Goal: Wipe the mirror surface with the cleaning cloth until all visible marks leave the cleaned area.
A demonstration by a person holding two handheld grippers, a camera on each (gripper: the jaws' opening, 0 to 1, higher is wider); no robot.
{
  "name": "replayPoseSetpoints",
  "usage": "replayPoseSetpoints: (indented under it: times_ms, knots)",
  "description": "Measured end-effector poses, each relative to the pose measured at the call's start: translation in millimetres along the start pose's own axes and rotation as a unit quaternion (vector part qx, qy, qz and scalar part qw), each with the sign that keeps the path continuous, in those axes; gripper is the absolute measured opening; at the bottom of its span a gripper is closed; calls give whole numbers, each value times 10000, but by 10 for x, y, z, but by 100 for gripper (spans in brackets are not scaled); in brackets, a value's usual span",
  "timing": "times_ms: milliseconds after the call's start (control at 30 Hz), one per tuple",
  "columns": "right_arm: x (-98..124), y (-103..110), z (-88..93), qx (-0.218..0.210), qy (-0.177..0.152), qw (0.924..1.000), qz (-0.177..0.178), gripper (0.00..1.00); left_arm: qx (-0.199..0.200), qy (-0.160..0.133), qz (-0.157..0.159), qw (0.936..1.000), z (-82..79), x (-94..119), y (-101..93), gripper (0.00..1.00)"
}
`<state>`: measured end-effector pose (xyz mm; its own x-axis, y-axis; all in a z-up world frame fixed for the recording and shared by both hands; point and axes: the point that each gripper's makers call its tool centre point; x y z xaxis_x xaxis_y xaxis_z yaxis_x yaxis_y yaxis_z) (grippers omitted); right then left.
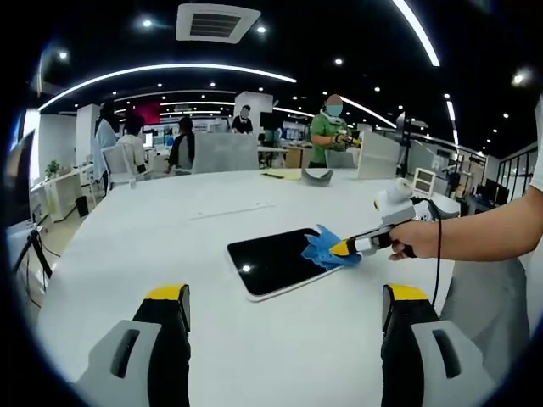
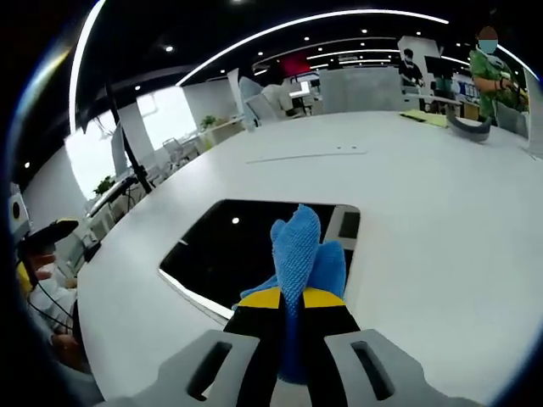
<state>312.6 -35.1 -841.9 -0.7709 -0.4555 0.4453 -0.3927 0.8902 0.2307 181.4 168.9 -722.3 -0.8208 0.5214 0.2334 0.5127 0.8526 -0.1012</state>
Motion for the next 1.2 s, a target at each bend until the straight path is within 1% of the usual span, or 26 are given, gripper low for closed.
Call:
replayPoseSetpoints:
  times_ms: [433,1000,1200]
  knots:
    - [-97,-52,-65,8,3,10000,31,2,21,36,-16,10000,24,-12,39,95]
    - [-294,-155,-181,33,-4,10000,59,2,67,138,-64,9999,89,-13,80,94]
    - [-371,-193,-232,58,-1,10000,75,2,65,147,-78,9998,76,-25,102,94]
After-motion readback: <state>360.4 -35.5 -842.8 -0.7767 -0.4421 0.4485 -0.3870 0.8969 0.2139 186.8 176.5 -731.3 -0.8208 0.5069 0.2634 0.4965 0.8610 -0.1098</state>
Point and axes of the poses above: the point that each gripper's makers call its tool centre point, and the gripper's own axes: x roughly backward along the fingers, y roughly to its left, z roughly out of its underside, and after that the axes turned 8 degrees about -y, right-handed
